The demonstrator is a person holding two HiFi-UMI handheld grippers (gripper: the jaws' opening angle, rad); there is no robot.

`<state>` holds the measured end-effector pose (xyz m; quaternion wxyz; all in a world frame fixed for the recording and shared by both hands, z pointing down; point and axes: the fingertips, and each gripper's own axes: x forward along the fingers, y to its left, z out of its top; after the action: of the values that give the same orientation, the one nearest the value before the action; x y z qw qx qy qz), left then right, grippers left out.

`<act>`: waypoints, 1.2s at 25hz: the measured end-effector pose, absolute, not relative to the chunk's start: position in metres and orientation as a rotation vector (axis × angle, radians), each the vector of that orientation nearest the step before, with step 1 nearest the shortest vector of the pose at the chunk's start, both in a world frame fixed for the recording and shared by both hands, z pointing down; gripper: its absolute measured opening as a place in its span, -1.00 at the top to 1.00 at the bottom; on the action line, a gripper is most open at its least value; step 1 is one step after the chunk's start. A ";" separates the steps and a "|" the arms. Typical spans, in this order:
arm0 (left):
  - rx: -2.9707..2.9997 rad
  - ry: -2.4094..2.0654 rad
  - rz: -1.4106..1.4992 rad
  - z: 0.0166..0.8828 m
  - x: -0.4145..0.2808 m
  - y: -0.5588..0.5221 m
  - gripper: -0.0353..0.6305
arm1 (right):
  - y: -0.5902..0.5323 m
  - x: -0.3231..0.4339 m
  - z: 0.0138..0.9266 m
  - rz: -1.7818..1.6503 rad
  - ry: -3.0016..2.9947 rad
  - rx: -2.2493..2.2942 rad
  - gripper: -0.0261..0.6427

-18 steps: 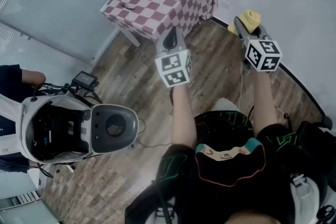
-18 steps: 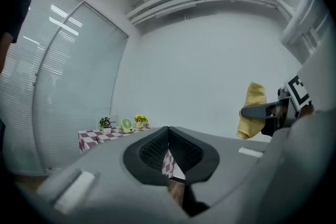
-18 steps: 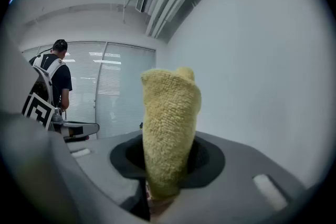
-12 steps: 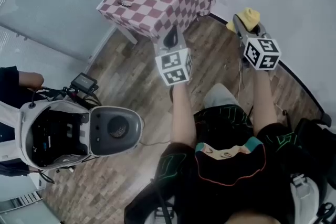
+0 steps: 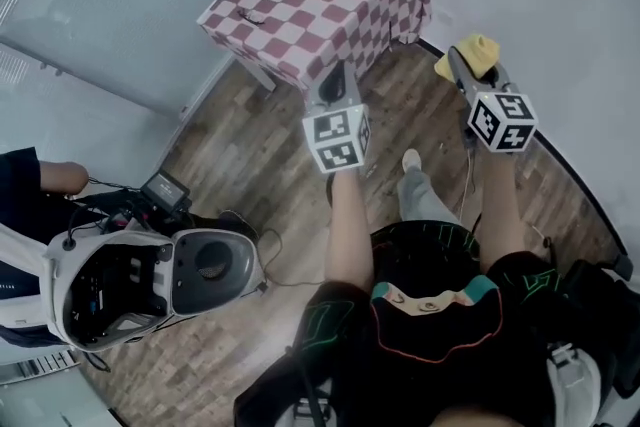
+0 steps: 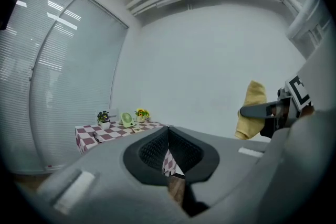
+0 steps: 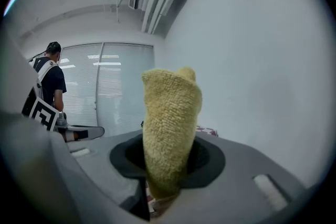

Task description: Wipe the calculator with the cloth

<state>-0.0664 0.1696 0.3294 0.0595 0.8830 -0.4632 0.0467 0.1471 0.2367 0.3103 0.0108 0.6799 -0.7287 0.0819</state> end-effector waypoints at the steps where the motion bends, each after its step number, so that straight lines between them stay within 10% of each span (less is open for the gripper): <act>1: 2.660 -1.407 0.137 0.332 -0.065 0.162 0.87 | 0.228 0.146 0.313 0.262 -2.287 2.096 0.55; 30: 2.549 -1.527 0.270 0.355 0.075 -0.067 0.87 | -0.041 0.278 0.357 0.473 -2.469 1.866 0.54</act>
<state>0.0755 -0.0675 0.3548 0.0790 0.8517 -0.5101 0.0901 0.2785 -0.0414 0.3566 0.0053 0.5960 -0.7887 0.1510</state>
